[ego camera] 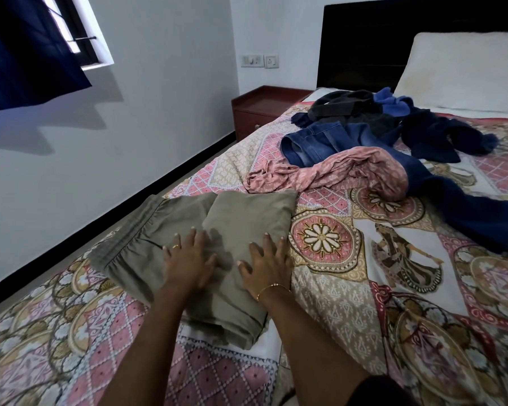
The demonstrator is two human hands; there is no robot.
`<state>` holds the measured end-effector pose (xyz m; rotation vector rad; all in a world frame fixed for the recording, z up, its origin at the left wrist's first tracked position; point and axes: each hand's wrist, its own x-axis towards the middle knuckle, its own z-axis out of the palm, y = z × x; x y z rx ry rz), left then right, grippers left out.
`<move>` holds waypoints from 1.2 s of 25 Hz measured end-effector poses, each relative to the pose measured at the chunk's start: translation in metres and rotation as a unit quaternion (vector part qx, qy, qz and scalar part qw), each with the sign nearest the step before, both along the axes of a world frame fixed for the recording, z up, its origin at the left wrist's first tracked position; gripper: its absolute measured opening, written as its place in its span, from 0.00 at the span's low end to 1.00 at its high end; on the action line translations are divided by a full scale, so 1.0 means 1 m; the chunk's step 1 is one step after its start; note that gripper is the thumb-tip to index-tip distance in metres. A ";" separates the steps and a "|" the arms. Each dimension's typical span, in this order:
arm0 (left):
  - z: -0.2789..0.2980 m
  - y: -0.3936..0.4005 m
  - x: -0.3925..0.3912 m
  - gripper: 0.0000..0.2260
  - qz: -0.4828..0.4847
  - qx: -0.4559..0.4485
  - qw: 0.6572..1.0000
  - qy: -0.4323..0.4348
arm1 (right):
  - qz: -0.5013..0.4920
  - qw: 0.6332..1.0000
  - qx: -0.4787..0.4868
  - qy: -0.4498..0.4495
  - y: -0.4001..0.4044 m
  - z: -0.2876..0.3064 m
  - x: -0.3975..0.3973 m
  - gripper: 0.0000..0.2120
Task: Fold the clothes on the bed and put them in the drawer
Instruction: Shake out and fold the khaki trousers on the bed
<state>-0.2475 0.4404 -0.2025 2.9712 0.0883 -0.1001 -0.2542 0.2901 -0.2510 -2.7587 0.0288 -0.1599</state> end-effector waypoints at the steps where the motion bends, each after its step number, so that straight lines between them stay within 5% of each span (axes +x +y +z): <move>1: -0.012 -0.006 0.000 0.33 0.000 0.000 0.999 0.036 | -0.046 0.998 0.013 -0.041 -0.001 0.001 0.000 0.22; 5: -0.049 -0.018 -0.014 0.51 -0.002 0.071 0.997 0.019 | -0.129 0.987 0.093 0.019 -0.012 0.004 0.008 0.23; 14: -0.030 -0.018 -0.014 0.44 0.051 -0.011 0.999 -0.011 | -0.223 0.943 0.246 0.031 -0.021 0.006 0.021 0.25; 17: 0.000 -0.014 0.005 0.35 0.145 -0.210 0.967 -0.015 | -0.234 0.934 0.266 0.036 -0.023 0.004 0.021 0.21; 20: 0.045 -0.024 0.020 0.16 0.152 -0.362 0.920 -0.007 | -0.271 0.887 0.373 0.016 -0.037 0.021 0.031 0.22; 24: 0.092 -0.128 -0.003 0.16 -0.025 -0.339 0.940 -0.024 | -0.215 0.720 0.654 0.089 -0.101 0.058 0.023 0.23; 26: 0.092 -0.195 -0.018 0.17 -0.124 -0.283 0.951 -0.003 | -0.181 0.673 0.706 0.129 -0.153 0.073 0.005 0.26; 30: 0.033 -0.285 -0.058 0.15 -0.179 -0.120 0.973 0.078 | -0.228 0.726 0.630 0.155 -0.224 0.081 -0.044 0.19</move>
